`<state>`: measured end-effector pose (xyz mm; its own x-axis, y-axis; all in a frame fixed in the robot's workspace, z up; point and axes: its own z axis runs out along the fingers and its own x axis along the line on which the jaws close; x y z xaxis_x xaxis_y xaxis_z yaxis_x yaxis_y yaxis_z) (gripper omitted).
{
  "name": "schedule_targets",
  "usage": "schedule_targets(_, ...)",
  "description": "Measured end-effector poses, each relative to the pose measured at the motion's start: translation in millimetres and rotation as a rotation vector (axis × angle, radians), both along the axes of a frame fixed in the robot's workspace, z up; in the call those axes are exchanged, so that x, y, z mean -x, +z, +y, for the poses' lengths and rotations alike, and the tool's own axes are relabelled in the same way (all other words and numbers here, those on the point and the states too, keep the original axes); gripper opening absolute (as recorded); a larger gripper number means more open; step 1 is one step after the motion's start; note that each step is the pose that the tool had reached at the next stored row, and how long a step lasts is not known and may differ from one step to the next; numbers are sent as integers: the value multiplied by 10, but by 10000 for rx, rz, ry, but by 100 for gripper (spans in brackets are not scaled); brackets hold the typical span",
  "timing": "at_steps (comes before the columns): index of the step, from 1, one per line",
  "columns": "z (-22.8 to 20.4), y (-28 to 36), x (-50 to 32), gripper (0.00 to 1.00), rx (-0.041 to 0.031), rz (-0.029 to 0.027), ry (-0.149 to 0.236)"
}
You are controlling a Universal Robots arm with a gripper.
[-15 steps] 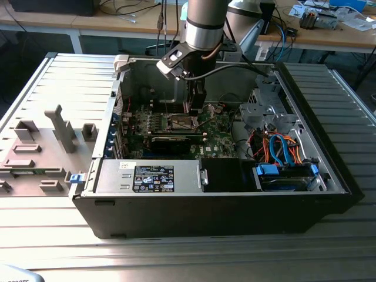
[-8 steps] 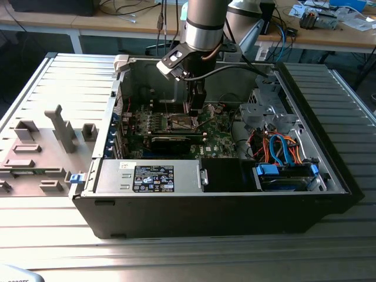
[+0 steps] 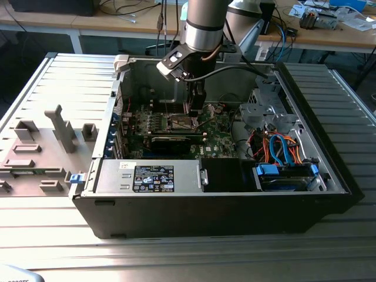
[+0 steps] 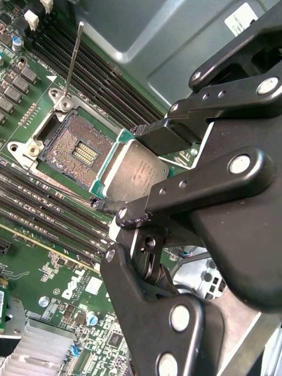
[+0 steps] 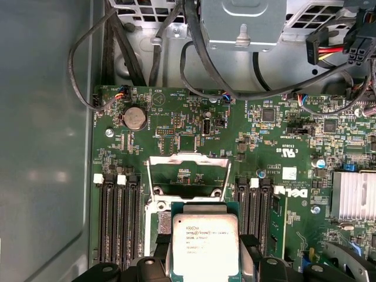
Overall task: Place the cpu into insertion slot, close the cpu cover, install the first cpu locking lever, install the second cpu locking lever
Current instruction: 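Place the cpu into insertion slot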
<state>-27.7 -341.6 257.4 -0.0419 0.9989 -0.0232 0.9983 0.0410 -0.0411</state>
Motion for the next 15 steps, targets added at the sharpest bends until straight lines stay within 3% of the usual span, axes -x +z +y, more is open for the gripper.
schedule_targets(12, 0, -24, 0, 54, 0, 0, 0)
schedule_targets(15, 0, -61, 0, 54, 0, 0, 0)
